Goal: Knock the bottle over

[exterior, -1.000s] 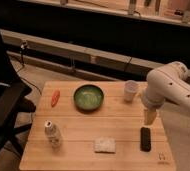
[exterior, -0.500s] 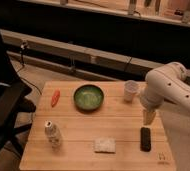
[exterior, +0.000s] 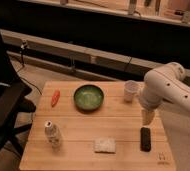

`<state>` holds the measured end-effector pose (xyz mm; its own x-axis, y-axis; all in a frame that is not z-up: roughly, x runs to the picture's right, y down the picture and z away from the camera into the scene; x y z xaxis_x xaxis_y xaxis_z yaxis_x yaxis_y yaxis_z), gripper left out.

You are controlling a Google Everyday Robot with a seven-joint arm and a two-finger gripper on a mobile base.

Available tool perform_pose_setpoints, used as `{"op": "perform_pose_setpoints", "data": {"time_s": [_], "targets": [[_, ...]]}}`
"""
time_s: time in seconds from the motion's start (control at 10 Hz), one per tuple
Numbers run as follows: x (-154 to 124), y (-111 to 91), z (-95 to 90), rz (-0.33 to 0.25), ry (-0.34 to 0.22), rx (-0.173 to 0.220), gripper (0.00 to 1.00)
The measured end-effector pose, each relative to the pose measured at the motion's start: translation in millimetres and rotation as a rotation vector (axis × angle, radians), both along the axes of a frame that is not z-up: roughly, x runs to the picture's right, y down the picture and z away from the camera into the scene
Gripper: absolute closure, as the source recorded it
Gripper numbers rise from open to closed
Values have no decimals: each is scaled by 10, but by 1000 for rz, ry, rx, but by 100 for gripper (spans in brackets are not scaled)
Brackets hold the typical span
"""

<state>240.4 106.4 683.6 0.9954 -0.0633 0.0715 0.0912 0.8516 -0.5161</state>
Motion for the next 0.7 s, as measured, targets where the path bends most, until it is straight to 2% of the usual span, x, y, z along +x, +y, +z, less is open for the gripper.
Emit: {"op": "perform_pose_setpoints", "data": {"time_s": [0.2,0.3,0.5,0.7], "targets": [[-21,-4,4,-8,-5,1,30],[-1,-9,24,-31,-22,-12,42],[-163,-34,64,-120,-102,-33,63],[-566,-7,92,-218,-193,-59,85]]}}
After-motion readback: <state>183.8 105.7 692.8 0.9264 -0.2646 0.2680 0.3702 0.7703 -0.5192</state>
